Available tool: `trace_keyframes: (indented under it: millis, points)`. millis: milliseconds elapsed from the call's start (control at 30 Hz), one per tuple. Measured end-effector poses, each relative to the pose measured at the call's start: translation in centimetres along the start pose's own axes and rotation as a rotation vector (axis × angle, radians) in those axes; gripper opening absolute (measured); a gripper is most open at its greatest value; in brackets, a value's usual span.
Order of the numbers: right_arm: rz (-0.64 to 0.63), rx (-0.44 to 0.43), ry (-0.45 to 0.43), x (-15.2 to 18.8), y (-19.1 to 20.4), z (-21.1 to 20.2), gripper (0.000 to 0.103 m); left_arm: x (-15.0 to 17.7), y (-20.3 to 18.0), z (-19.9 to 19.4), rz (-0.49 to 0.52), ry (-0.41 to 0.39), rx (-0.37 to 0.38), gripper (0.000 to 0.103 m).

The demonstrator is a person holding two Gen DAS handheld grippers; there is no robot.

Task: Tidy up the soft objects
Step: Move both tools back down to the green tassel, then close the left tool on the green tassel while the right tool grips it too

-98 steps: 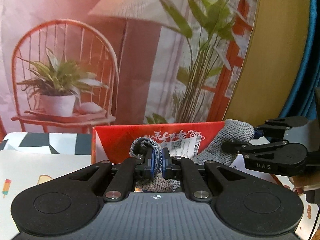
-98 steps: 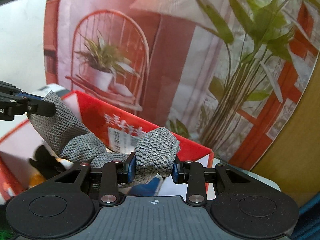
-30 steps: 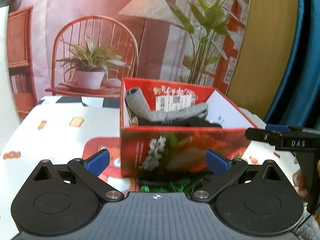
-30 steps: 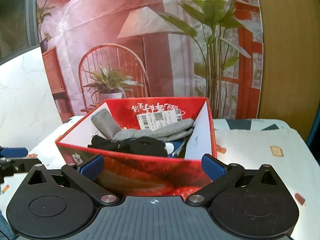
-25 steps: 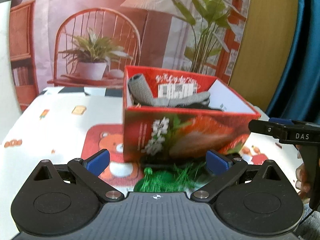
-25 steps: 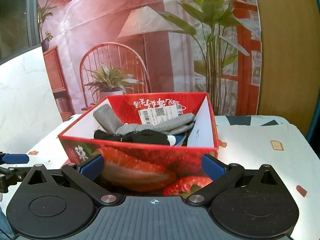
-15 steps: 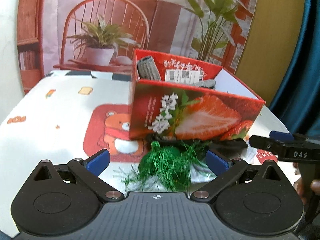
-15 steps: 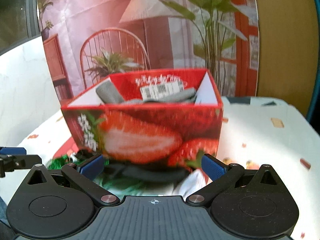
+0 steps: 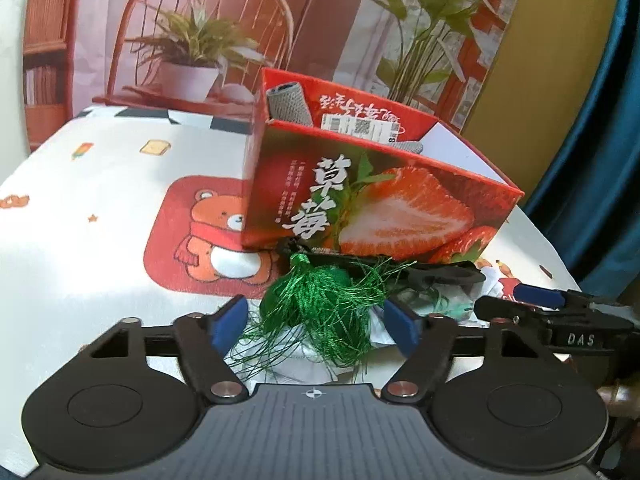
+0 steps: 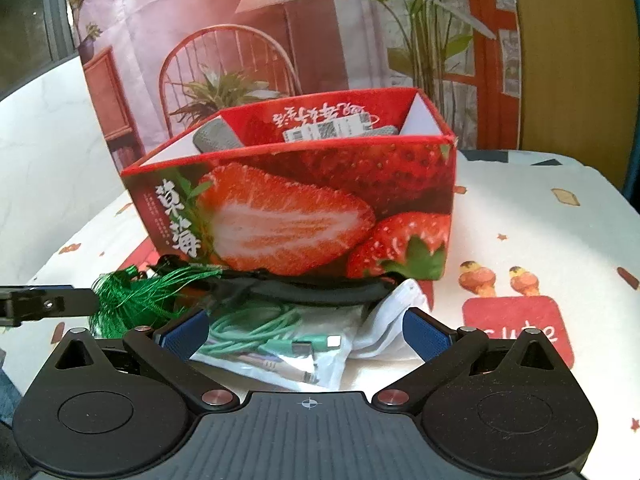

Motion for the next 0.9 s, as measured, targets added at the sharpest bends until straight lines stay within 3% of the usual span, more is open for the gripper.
trace_keyframes:
  millis: [267, 433, 633, 900]
  points:
    - [-0.073, -0.085, -0.006, -0.5, 2.0, 0.8, 0.087, -0.8, 0.6, -0.2, -0.016, 0.021, 0.034, 0.052]
    - [-0.125, -0.170, 0.005, -1.3, 4.0, 1.8, 0.069, -1.6, 1.4, 0.5, -0.046, 0.072, 0.061, 0.052]
    - [-0.175, -0.257, 0.016, -2.5, 6.5, 3.4, 0.055, -2.0, 2.0, 1.9, -0.055, 0.120, 0.088, 0.052]
    - [-0.234, -0.326, 0.042, -3.6, 9.2, 5.8, 0.054, -2.3, 3.4, 3.8, -0.132, 0.176, 0.145, 0.052]
Point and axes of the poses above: each gripper's, at about its wrist camera, not at the fingertips, and z roughly the way its jaws point, y to its left, x to its underside, the point moved 3 cm from there along z, roughly the way its jaws point, and after that the axes turned 15 degrees about -z, right-handed, at the moved point
